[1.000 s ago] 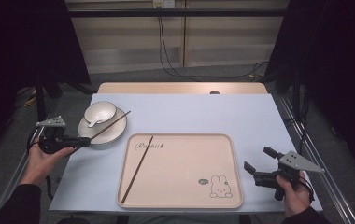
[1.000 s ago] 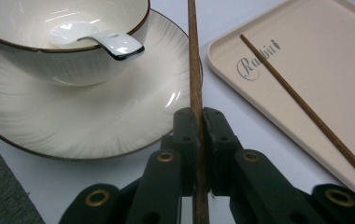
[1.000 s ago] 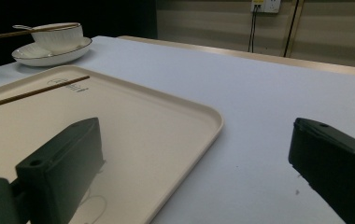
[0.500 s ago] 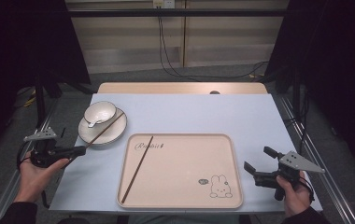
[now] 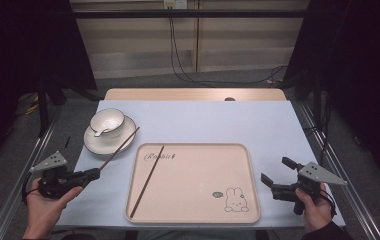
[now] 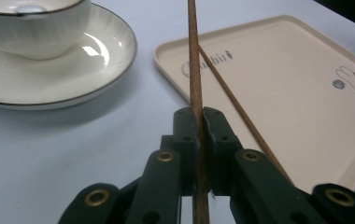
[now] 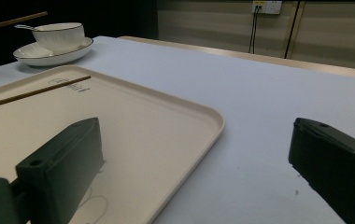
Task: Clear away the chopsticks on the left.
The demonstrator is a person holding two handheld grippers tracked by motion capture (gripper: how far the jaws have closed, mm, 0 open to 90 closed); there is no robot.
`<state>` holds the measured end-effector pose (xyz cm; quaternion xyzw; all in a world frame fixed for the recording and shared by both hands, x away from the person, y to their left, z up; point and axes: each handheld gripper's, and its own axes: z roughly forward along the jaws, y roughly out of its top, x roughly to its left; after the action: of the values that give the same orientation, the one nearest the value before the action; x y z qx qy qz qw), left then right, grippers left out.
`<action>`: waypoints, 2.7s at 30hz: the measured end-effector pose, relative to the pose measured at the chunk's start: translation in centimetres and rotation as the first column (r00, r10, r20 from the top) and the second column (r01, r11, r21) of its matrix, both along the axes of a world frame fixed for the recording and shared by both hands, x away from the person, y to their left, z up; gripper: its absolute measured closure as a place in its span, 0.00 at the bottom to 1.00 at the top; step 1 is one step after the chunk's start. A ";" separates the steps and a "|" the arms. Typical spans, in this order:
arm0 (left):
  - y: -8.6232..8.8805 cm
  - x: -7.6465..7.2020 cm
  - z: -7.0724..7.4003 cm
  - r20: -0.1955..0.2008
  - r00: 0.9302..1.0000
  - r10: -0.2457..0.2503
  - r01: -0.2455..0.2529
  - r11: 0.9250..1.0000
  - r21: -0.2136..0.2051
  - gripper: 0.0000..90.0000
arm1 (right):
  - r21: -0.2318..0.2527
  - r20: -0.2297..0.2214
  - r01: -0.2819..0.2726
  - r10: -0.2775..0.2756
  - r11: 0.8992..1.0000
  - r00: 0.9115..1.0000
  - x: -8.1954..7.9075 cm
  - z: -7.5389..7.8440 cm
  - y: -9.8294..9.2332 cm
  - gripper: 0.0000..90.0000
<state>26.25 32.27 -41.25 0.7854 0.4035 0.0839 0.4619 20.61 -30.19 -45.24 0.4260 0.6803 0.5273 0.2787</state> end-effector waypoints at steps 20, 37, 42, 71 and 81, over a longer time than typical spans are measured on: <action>-7.6 -3.2 1.9 -0.054 0.991 0.122 -0.124 0.992 -0.024 0.94 | 0.000 -0.002 0.000 0.000 1.000 1.000 0.0 0.0 0.1 0.03; -12.3 -1.5 -1.6 -0.130 0.972 0.195 -0.188 0.980 0.065 0.94 | -0.006 -0.006 -0.007 0.007 1.000 1.000 0.1 0.0 0.1 0.03; -13.4 -1.8 -2.4 -0.157 0.969 0.193 -0.182 0.980 0.083 0.94 | -0.004 -0.004 -0.006 0.006 1.000 1.000 0.1 0.0 0.1 0.03; -15.1 -1.1 -4.7 -0.217 0.953 0.212 -0.161 0.959 0.233 0.94 | -0.010 -0.004 -0.021 0.021 1.000 1.000 0.1 -0.1 0.1 0.03; -15.1 -1.1 -4.7 -0.221 0.956 0.195 -0.144 0.963 0.227 0.90 | -0.010 -0.004 -0.015 0.015 1.000 1.000 0.1 -0.1 0.1 0.03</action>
<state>25.17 17.17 -45.98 0.7959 0.5119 0.0690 0.3158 20.71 -30.08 -45.30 0.4203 0.6867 0.5252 0.2756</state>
